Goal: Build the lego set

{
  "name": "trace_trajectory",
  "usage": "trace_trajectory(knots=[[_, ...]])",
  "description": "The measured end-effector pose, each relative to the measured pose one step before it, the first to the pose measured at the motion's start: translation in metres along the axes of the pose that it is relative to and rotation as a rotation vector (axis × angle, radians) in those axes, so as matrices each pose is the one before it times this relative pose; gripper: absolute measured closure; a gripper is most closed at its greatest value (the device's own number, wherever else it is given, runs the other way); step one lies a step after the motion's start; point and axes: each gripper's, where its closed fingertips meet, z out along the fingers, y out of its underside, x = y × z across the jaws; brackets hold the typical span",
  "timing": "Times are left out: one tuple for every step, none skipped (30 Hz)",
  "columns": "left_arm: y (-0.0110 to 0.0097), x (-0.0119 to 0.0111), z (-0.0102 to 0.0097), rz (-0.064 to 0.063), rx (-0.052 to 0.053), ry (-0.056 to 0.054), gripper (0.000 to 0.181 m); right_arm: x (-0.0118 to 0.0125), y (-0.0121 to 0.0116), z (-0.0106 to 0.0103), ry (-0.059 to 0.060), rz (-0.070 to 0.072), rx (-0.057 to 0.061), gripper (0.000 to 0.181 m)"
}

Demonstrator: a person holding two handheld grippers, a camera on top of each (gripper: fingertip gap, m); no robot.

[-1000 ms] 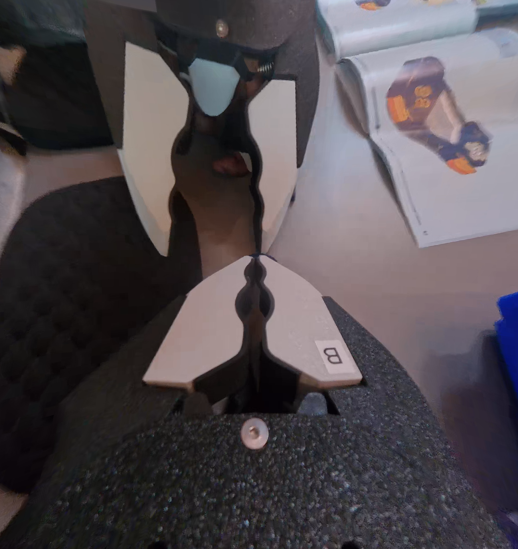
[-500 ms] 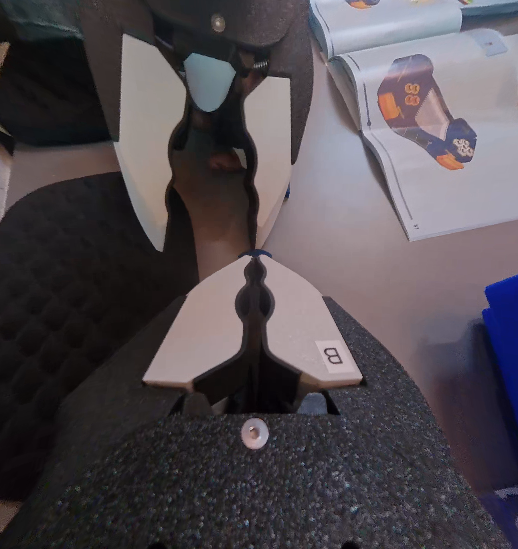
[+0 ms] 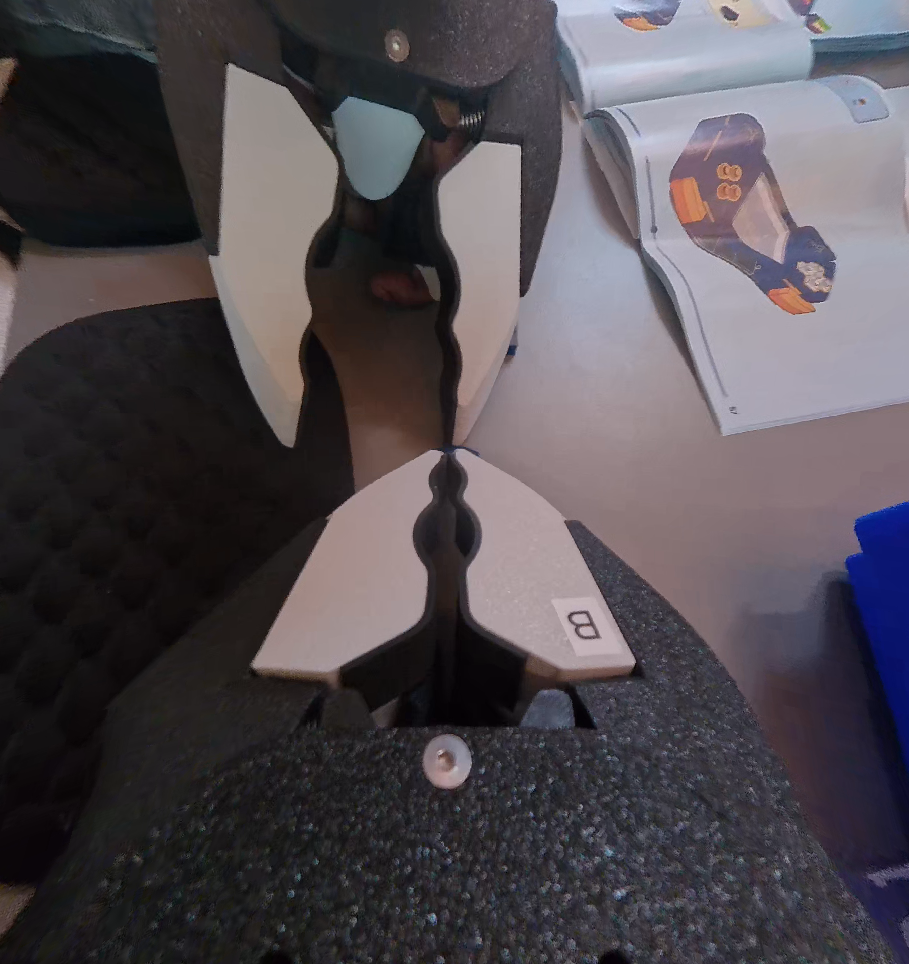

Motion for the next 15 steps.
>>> trace_trajectory(knots=[[-0.00013, -0.00011, -0.0002, 0.0048, 0.0004, -0.0059, 0.129, -0.00078, -0.00073, -0.00061, -0.0174, 0.0134, 0.0068, 0.181], [-0.00109, 0.00027, -0.0011, 0.0117, 0.0064, -0.0091, 0.129, 0.00108, -0.00223, -0.0019, 0.0, 0.0117, 0.0208, 0.18], [-0.00083, -0.00014, -0.00185, 0.022, 0.0017, -0.0159, 0.128, 0.00172, -0.00388, -0.00337, 0.0042, 0.0139, 0.0361, 0.166], [-0.00108, -0.00034, -0.00247, 0.0294, -0.0031, -0.022, 0.128, 0.00186, -0.00578, -0.00488, 0.0019, 0.02, 0.0535, 0.166], [-0.00225, -0.00049, -0.00307, 0.0334, 0.0005, -0.0245, 0.127, 0.00344, -0.00702, -0.00611, 0.0119, 0.0234, 0.0647, 0.165], [-0.0042, -0.00032, -0.00356, 0.0316, 0.0105, -0.0265, 0.126, 0.00353, -0.00726, -0.00655, 0.0144, 0.0217, 0.0678, 0.164], [-0.00536, 0.00028, -0.00413, 0.0267, 0.0181, -0.0232, 0.125, 0.00365, -0.00727, -0.0066, 0.0167, 0.021, 0.0678, 0.164], [-0.00562, 0.00075, -0.00463, 0.0225, 0.0214, -0.0209, 0.124, 0.00351, -0.00668, -0.00582, 0.019, 0.0189, 0.061, 0.164], [-0.00535, 0.00002, -0.00497, 0.0194, 0.0235, -0.0258, 0.12, 0.00254, -0.00513, -0.00439, 0.0172, 0.0114, 0.0466, 0.164], [-0.00492, -0.00131, -0.00525, 0.0176, 0.0255, -0.0344, 0.117, 0.00121, -0.00315, -0.00276, 0.0141, 0.0004, 0.0283, 0.164], [-0.00446, -0.0024, -0.00561, 0.0187, 0.0298, -0.0411, 0.116, 0.00112, -0.00129, -0.00113, 0.0165, -0.0072, 0.0114, 0.162], [-0.00485, -0.0032, -0.00585, 0.0201, 0.0387, -0.044, 0.115, 0.00107, 0.00033, 0.00021, 0.0173, -0.0097, -0.0025, 0.161], [-0.00523, -0.00418, -0.00596, 0.0199, 0.0439, -0.0483, 0.117, 0.00041, 0.00157, 0.00132, 0.0132, -0.0109, -0.0139, 0.158], [-0.00585, -0.00464, -0.00622, 0.0176, 0.0495, -0.0486, 0.12, -0.00012, 0.00257, 0.002, 0.009, -0.0117, -0.022, 0.154], [-0.00593, -0.00338, -0.00586, 0.016, 0.051, -0.0366, 0.125, -0.00059, 0.00305, 0.00247, 0.0035, -0.0102, -0.0268, 0.151]])
